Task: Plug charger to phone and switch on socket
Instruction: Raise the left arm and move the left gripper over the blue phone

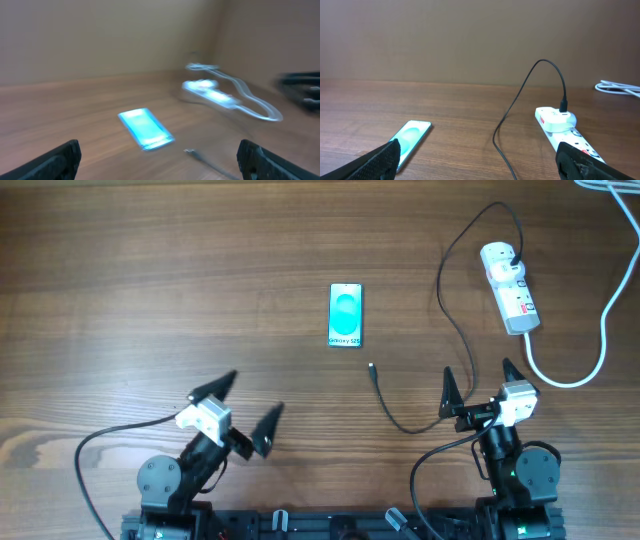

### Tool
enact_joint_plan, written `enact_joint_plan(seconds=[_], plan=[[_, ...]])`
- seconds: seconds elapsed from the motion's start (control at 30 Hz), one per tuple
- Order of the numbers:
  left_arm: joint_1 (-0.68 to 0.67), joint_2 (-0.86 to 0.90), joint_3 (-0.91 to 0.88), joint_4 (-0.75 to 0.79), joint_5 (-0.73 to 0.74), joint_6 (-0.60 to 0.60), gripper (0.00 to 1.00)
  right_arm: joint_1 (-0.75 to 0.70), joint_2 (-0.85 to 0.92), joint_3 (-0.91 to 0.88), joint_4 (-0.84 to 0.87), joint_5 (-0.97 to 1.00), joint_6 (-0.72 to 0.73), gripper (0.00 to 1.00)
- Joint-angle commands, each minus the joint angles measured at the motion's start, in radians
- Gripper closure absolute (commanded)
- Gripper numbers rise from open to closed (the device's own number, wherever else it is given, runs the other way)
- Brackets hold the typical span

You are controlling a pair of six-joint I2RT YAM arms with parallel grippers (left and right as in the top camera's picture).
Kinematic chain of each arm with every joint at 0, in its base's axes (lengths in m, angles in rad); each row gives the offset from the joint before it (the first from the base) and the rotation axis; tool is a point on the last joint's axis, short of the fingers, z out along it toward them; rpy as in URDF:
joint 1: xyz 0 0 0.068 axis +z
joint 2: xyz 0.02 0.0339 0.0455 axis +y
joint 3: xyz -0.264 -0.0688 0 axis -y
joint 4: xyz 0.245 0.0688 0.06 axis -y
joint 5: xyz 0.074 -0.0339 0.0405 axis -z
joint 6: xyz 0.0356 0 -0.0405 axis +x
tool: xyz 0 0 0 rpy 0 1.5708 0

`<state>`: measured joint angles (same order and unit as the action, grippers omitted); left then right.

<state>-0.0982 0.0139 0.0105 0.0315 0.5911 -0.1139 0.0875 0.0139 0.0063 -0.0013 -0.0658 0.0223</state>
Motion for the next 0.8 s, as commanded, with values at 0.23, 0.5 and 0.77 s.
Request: enact_joint_plan(seconds=[0.23,0.5,0.77], plan=[[-0.005,-0.007,-0.005,0.425,0.291,-0.222,0.00,0.005,0.000,-0.001,0.002,0.010,0.006,0.00],[-0.005,-0.007,-0.005,0.740,0.129,-0.568,0.00,0.005,0.000,-0.001,0.002,0.010,0.006,0.00],[-0.005,-0.007,-0.002,0.992,-0.198,-0.818,0.00,0.005,0.000,-0.001,0.002,0.010,0.006,0.00]])
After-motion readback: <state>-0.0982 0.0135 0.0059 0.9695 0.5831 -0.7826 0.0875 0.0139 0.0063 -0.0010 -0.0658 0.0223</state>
